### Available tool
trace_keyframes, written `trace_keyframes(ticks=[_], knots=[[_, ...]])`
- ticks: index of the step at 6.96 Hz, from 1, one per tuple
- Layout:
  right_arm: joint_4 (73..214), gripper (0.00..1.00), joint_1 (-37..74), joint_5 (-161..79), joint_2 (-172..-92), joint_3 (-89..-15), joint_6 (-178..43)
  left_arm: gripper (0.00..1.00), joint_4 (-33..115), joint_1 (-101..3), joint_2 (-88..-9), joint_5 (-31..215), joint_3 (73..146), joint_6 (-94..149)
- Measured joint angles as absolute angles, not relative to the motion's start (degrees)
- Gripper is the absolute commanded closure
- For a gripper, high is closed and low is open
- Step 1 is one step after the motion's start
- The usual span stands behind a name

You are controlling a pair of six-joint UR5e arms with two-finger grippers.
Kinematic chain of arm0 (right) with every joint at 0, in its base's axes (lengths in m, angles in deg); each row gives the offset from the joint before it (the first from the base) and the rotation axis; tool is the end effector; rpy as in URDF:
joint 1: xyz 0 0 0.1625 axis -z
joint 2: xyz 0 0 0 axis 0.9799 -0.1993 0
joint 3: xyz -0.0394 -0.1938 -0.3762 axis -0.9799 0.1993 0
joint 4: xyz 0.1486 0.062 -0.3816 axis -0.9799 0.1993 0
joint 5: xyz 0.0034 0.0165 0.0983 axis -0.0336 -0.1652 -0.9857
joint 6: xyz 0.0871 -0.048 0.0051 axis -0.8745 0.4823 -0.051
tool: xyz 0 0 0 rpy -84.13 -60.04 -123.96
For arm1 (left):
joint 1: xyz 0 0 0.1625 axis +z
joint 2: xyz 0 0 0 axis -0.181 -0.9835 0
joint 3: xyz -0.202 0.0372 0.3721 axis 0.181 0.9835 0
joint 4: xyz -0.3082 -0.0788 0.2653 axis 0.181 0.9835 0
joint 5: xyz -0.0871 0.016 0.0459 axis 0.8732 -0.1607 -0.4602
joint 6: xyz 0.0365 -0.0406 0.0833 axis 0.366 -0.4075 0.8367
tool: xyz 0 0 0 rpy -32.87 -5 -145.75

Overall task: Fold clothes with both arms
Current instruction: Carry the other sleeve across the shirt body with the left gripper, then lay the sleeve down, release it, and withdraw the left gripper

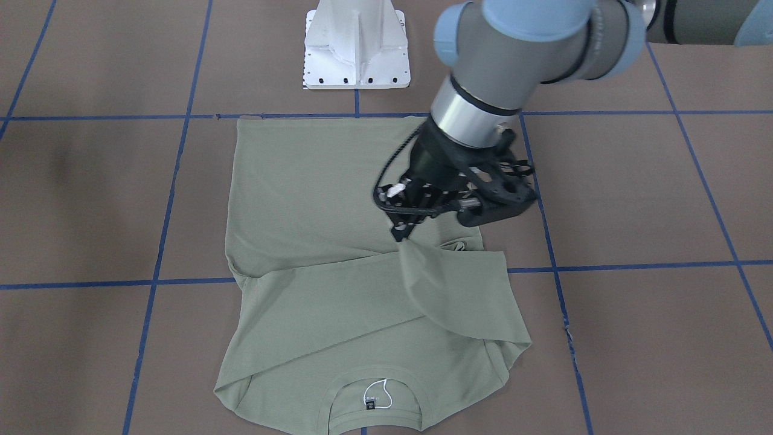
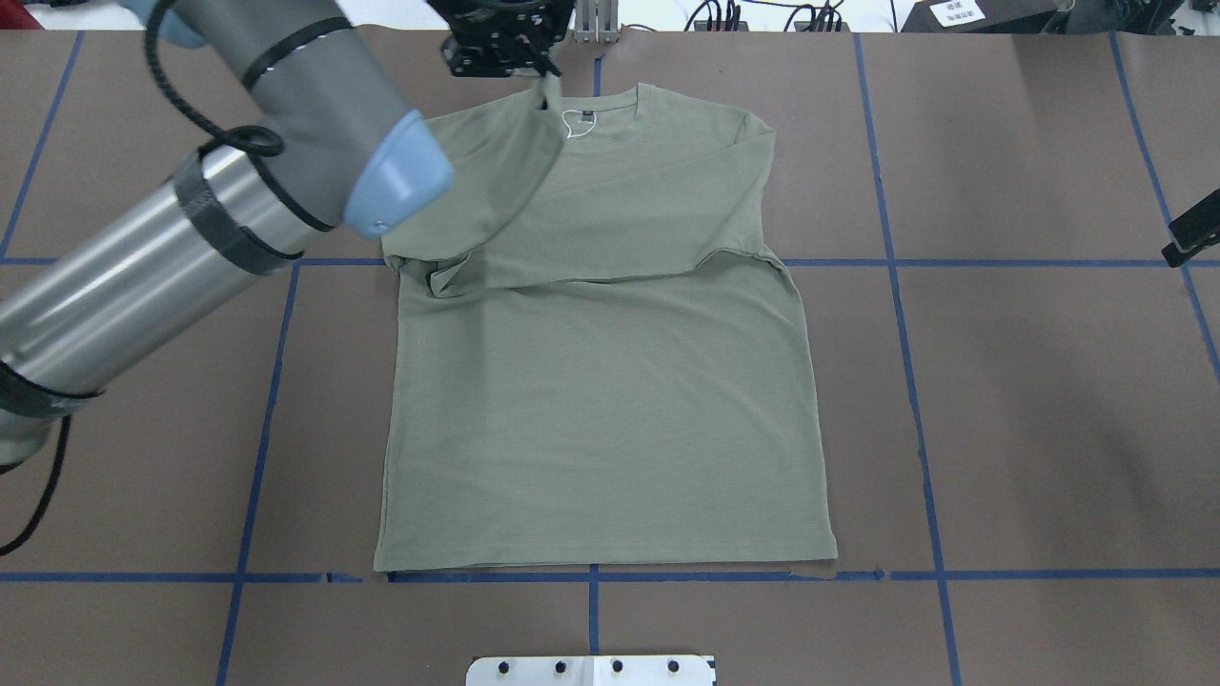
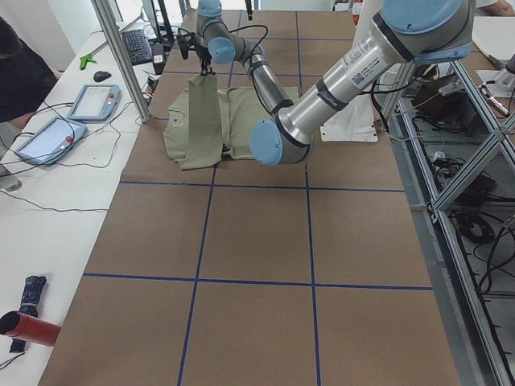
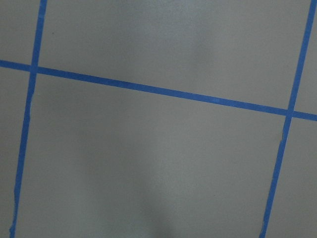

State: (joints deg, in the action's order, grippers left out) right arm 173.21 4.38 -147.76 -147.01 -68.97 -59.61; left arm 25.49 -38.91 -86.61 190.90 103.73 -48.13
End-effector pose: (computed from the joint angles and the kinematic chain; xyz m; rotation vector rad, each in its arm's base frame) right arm -0.0714 -0.5037 0.4777 -0.0008 -0.7162 -0.1751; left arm 0.4046 -0.5982 0.0264 0.0158 1.1844 -0.4686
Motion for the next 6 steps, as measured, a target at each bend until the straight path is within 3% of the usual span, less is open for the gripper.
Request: trace_keyframes(ticks=[4, 5, 6], knots=[[173.2, 0.0, 4.2, -147.6, -147.5, -68.8, -59.8, 1.0, 38.7, -29.7, -89.8, 186.0, 92.7, -56.0], [173.3, 0.0, 4.2, -147.6, -147.5, -68.7, -60.0, 0.62, 41.8, -28.0, -90.7, 184.3, 89.7, -56.8], [173.3, 0.0, 4.2, -147.6, -147.3, -68.5, -60.1, 0.01, 44.8, -26.0, -92.1, 182.1, 86.6, -57.2]])
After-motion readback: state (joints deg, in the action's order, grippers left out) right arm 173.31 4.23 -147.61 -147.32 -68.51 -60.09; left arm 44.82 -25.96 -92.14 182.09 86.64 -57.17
